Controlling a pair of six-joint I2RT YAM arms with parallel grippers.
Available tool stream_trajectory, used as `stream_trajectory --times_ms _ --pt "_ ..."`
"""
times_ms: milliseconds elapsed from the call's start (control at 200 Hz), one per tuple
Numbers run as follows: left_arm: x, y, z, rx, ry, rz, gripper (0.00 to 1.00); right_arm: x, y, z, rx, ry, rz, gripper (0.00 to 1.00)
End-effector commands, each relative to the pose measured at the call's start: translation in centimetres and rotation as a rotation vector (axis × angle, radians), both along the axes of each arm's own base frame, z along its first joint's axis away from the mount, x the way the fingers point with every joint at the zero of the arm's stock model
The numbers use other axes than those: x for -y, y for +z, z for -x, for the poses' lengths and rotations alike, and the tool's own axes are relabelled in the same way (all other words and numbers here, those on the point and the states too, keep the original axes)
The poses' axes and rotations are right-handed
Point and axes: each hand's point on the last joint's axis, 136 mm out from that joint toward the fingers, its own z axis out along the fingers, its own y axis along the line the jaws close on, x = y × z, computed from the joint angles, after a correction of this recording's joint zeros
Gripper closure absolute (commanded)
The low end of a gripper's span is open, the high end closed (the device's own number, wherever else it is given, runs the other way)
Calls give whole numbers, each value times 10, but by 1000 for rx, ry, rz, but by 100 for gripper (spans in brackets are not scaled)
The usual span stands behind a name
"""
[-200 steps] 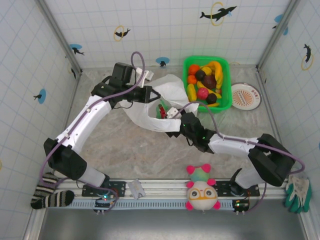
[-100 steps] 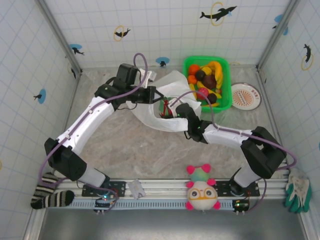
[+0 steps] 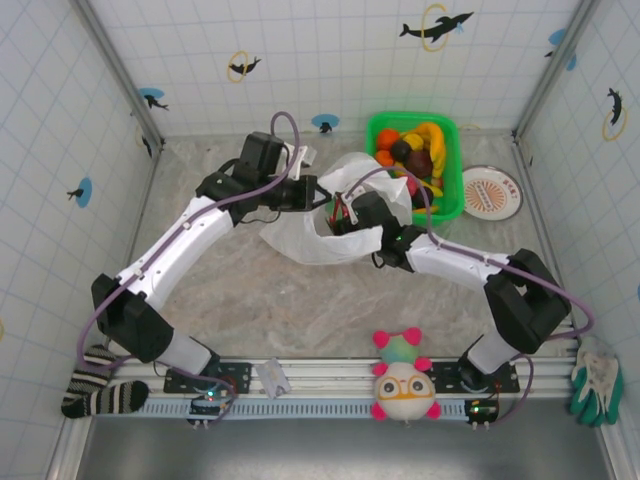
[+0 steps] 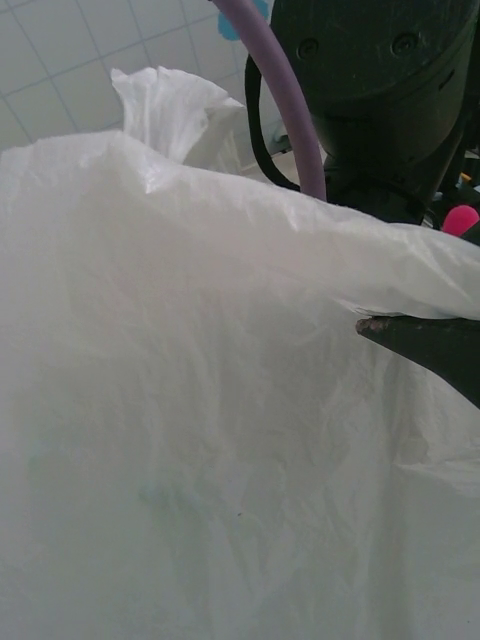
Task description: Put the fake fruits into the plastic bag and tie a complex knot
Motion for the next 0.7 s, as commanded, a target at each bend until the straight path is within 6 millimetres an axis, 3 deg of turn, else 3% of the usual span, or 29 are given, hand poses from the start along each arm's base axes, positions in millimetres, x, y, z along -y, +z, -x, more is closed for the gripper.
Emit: stream_trajectory --times_ms 0,105,335,696 --pt "-1 -10 -4 -24 44 -5 94 -12 8 -6 -19 13 -25 10" --pt "0 -17 -11 -36 60 -22 93 -11 15 -1 -20 25 -38 0" --pt "-4 -22 -28 -37 93 -34 93 -5 26 23 -16 97 -76 0" --pt "-16 -34 -38 -51 112 -52 93 12 45 66 -57 178 -122 0"
